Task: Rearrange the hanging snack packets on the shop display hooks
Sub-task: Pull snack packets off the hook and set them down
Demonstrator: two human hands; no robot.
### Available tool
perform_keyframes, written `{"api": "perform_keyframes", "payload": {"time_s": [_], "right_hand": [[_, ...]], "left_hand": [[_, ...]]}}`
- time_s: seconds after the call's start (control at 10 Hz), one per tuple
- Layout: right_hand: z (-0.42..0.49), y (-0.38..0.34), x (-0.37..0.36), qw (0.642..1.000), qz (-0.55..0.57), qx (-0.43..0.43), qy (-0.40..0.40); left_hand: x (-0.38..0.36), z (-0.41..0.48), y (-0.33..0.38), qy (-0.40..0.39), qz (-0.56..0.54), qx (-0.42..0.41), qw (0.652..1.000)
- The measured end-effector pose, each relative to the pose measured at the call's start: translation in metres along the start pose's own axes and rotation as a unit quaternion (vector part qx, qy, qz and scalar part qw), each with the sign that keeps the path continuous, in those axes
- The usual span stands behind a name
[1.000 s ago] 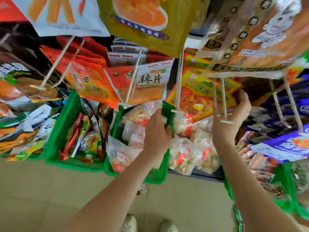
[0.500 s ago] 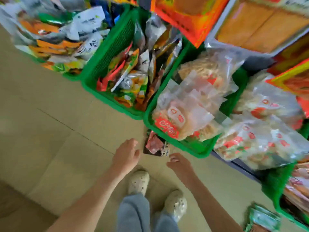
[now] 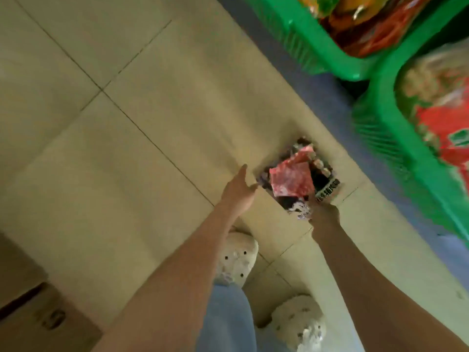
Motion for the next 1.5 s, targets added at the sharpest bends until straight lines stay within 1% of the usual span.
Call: {"api": "perform_keyframes", "payload": {"time_s": [0.1,0.2,0.3,0.4,0.5,0.6,0.7,0.8,0.9,1.0,1.1,1.2,1.3,1.4,1.5], "right_hand": [[-0.015,0.004,-0.023,0.998,0.063,0.019,-0.001],[-0.060,0.002,-0.022,0.990,0.142,0.014,-0.011],[-0.124,-0.010,-0.006,0.987,0.140,0.039,-0.064],[-0.207,-0.030,0.017,0.983,0.111,0.059,-0.136],[-0.295,-0.053,0.050,0.985,0.026,0.076,-0.151],[-0.376,-0.099,0.116,0.988,-0.053,0.143,-0.024],[-0.479,-0.183,0.191,0.908,-0.181,0.356,0.126],[-0.590,-0.259,0.245,0.790,-0.239,0.528,0.201],[-0.670,-0.309,0.297,0.746,-0.218,0.576,0.252],[-0.730,-0.343,0.354,0.759,-0.165,0.576,0.256],[-0.777,-0.365,0.397,0.760,-0.136,0.583,0.253],[-0.827,-0.386,0.433,0.706,-0.120,0.618,0.323],[-0.872,-0.411,0.467,0.659,-0.094,0.640,0.385],[-0.900,-0.438,0.497,0.621,-0.067,0.654,0.426],[-0.907,-0.467,0.519,0.598,-0.065,0.654,0.459]], "left_hand": [[-0.026,0.005,0.003,-0.025,-0.012,0.000,1.000],[-0.028,-0.031,0.004,0.030,-0.122,0.018,0.992],[-0.010,-0.098,0.008,0.069,-0.379,0.104,0.917],[0.035,-0.172,0.042,0.105,-0.385,0.071,0.914],[0.095,-0.248,0.093,0.144,-0.319,0.002,0.937],[0.157,-0.326,0.149,0.164,-0.254,-0.025,0.953],[0.209,-0.404,0.219,0.141,-0.175,-0.077,0.971],[0.252,-0.479,0.298,0.113,-0.132,-0.168,0.970],[0.285,-0.541,0.374,0.067,-0.136,-0.236,0.960],[0.316,-0.587,0.441,0.029,-0.093,-0.316,0.944],[0.348,-0.622,0.507,0.033,-0.046,-0.372,0.926],[0.376,-0.670,0.585,0.074,-0.004,-0.507,0.859],[0.382,-0.723,0.660,0.202,0.188,-0.647,0.711],[0.374,-0.754,0.713,0.275,0.271,-0.715,0.583],[0.379,-0.750,0.752,0.288,0.255,-0.734,0.560]]}}
Point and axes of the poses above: each hand's wrist, its own z-axis towards the middle knuckle, its own x-axis out of the back of the hand, y = z × x, the point moved 8 cm from there along z, towards the middle knuckle, and after that the axes turned 15 degrees about -z, right-handed, at the moved point
